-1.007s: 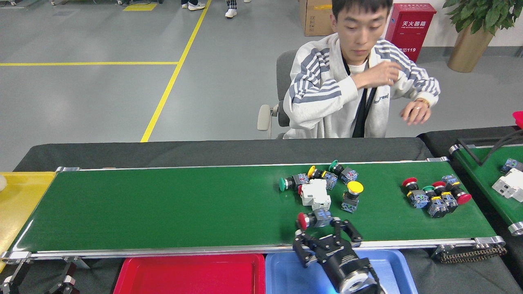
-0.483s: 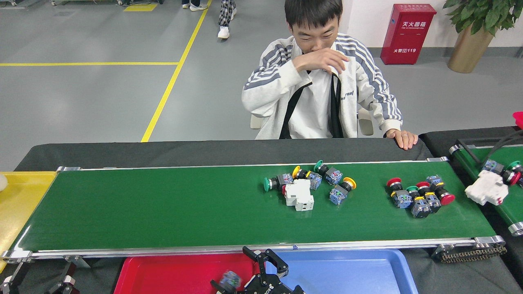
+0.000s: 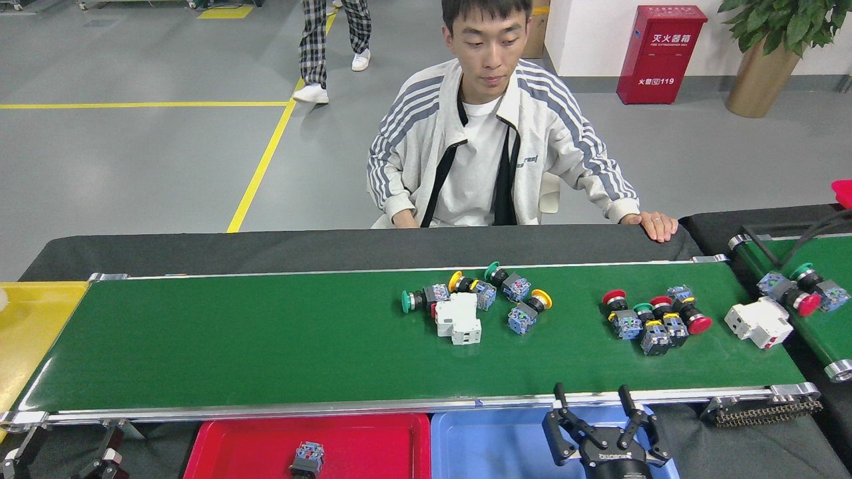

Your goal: Pick switch part from conveyor to tray

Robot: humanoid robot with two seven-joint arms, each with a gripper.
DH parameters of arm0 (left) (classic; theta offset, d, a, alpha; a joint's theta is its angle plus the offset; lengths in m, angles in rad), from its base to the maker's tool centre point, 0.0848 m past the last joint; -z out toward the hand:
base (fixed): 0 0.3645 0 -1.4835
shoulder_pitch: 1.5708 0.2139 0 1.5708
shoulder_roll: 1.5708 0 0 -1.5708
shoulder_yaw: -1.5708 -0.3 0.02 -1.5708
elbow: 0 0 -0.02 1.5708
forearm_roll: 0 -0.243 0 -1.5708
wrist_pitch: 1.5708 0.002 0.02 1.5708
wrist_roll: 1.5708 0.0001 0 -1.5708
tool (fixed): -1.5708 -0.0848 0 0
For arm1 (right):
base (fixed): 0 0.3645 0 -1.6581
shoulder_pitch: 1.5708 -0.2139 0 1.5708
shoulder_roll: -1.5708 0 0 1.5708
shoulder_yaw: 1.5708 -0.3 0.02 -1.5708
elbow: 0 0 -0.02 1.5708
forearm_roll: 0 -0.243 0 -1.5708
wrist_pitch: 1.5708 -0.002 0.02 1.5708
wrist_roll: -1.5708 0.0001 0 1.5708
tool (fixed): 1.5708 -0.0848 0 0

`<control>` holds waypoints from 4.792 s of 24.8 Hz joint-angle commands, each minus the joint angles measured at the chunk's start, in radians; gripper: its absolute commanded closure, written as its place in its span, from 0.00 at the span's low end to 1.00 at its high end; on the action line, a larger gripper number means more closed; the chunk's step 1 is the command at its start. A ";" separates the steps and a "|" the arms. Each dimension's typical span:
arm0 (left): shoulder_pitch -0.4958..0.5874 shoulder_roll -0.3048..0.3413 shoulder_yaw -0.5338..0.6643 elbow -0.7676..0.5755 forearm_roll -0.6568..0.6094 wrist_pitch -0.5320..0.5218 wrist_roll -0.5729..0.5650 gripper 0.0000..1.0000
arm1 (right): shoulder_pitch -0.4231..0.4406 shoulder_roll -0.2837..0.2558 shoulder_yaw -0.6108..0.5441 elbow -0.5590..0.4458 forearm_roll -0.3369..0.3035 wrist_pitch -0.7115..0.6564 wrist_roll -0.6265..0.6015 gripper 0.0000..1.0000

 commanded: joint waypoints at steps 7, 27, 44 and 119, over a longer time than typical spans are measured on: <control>-0.004 0.016 0.008 -0.013 0.002 -0.001 0.005 0.00 | -0.178 -0.052 -0.011 0.156 0.002 0.087 0.053 0.01; -0.007 0.019 0.007 -0.013 0.002 -0.001 0.005 0.00 | -0.360 -0.035 0.062 0.352 0.007 0.103 0.107 0.05; -0.010 0.022 0.007 -0.013 0.002 0.000 0.003 0.00 | -0.365 -0.040 0.197 0.242 -0.033 -0.077 0.098 0.98; -0.366 0.012 -0.475 0.035 -0.108 0.203 -0.138 0.94 | -0.382 -0.037 0.156 0.240 -0.080 -0.103 0.079 0.98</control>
